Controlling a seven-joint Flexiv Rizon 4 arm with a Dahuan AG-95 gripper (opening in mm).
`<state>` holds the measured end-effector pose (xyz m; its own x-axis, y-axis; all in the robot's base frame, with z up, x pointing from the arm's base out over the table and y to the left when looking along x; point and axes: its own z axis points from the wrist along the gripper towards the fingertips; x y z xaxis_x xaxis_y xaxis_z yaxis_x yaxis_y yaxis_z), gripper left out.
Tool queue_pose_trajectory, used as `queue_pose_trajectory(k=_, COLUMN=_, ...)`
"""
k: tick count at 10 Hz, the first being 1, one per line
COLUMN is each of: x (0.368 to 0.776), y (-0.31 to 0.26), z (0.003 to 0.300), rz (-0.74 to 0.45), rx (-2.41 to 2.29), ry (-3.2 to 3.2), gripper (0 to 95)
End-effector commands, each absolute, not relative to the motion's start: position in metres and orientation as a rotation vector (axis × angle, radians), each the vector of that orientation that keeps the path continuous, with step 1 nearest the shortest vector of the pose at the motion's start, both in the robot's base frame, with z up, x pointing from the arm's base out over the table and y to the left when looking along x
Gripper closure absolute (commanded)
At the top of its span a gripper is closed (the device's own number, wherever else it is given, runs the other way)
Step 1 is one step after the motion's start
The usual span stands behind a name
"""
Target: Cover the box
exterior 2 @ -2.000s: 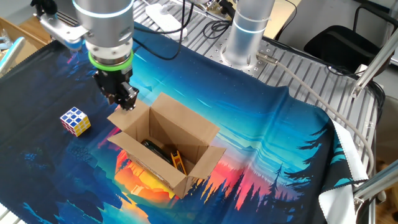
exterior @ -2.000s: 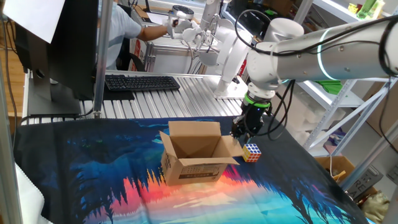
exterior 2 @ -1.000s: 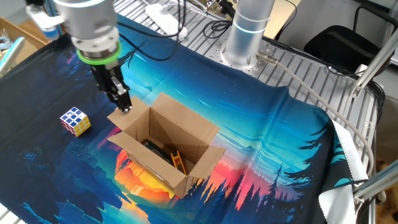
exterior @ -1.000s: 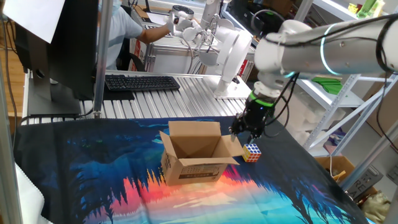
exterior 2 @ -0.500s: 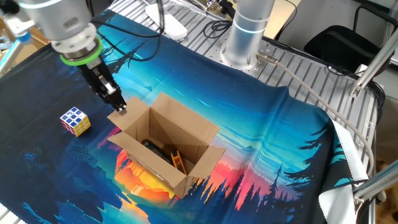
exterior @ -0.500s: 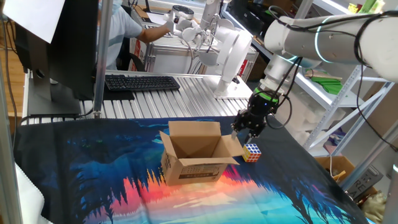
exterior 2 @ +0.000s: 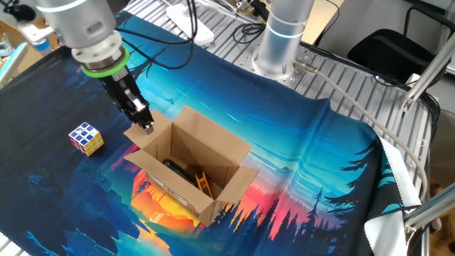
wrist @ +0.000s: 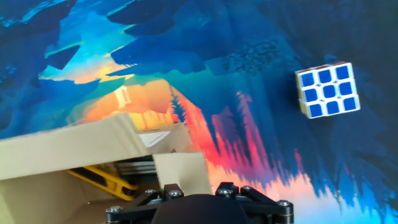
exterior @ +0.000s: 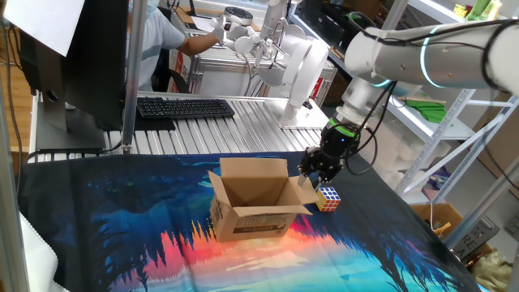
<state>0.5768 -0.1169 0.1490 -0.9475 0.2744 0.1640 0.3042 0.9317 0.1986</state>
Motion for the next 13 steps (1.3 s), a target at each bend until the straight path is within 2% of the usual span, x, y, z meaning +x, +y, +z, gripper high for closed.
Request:
queue_pose_trajectory(k=1, x=0.577, y=-0.115, z=0.151, rz=-0.333, rx=-0.447, ry=-2.952, gripper=76.0)
queue_pose_trajectory(k=3, x=0.575, y=-0.111, z=0.154, rz=-0.320, rx=-0.441, ry=-2.952, gripper=76.0)
queue_pose_trajectory(k=4, x=0.575, y=-0.110, z=0.155, rz=-0.319, rx=-0.421, ry=-2.955, gripper=95.0)
queue_pose_trajectory(k=10, x=0.574, y=-0.106, z=0.166, rz=-0.309, rx=-0.442, ry=-2.936, gripper=95.0)
queue_pose_trajectory(k=13, x=0.573, y=-0.085, z=0.180, rz=-0.248, rx=-0.473, ry=-2.933, gripper=95.0)
